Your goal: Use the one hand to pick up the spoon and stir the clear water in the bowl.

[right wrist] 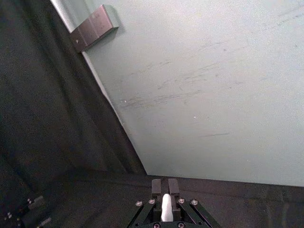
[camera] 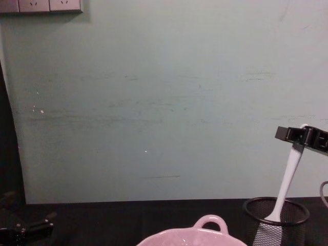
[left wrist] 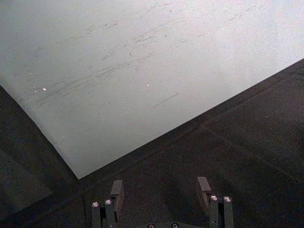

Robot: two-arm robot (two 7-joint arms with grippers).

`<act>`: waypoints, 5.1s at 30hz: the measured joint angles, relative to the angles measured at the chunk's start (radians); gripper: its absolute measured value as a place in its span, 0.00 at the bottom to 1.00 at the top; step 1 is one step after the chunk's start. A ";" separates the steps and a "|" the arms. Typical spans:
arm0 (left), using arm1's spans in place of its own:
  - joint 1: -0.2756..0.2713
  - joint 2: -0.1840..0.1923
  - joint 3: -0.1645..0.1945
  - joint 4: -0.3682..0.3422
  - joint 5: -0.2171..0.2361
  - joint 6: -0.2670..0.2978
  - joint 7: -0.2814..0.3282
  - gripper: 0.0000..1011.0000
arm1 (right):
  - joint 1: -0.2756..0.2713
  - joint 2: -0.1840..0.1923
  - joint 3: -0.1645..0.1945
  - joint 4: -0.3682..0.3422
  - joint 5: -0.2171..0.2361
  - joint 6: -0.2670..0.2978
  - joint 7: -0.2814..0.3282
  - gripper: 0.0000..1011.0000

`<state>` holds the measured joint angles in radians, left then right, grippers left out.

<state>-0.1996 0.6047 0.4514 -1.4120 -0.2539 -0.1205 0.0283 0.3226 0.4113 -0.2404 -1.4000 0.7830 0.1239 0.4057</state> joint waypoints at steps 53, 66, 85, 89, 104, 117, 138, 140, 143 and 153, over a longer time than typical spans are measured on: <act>0.000 0.000 0.000 0.000 0.000 0.000 0.000 1.00 | -0.018 0.023 -0.016 0.100 0.201 -0.043 -0.024 0.80; 0.000 0.000 0.000 0.000 0.000 0.000 0.000 1.00 | -0.106 0.080 0.009 -0.036 0.235 -0.018 -0.090 0.99; 0.000 0.000 0.000 0.000 0.000 0.000 0.000 1.00 | -0.285 0.222 0.083 -0.261 0.247 -0.009 -0.199 0.99; 0.000 0.000 0.000 0.000 0.000 0.000 0.000 1.00 | -0.309 0.255 0.084 -0.273 0.211 0.003 -0.216 0.99; 0.000 0.000 0.000 0.000 0.000 0.000 0.000 1.00 | -0.244 0.270 0.024 -0.144 0.014 0.012 -0.247 0.99; 0.000 0.000 0.000 0.000 0.000 0.000 0.000 1.00 | -0.050 0.175 -0.085 0.066 -0.189 -0.107 -0.184 0.99; 0.000 0.000 0.000 0.000 0.000 0.000 0.000 1.00 | 0.009 0.127 -0.136 0.153 -0.339 -0.056 -0.183 0.99; 0.000 0.000 0.000 0.000 0.000 0.000 0.000 1.00 | 0.009 0.124 -0.133 0.153 -0.342 -0.054 -0.182 0.99; 0.000 0.000 0.000 0.000 0.000 0.000 0.000 1.00 | 0.007 0.120 -0.129 0.153 -0.348 -0.050 -0.182 0.99; 0.000 0.000 0.000 0.000 0.000 0.000 0.000 1.00 | 0.007 0.121 -0.130 0.153 -0.347 -0.050 -0.182 0.99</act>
<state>-0.1995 0.6047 0.4514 -1.4120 -0.2539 -0.1205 0.0283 0.3300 0.5322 -0.3702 -1.2466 0.4363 0.0738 0.2241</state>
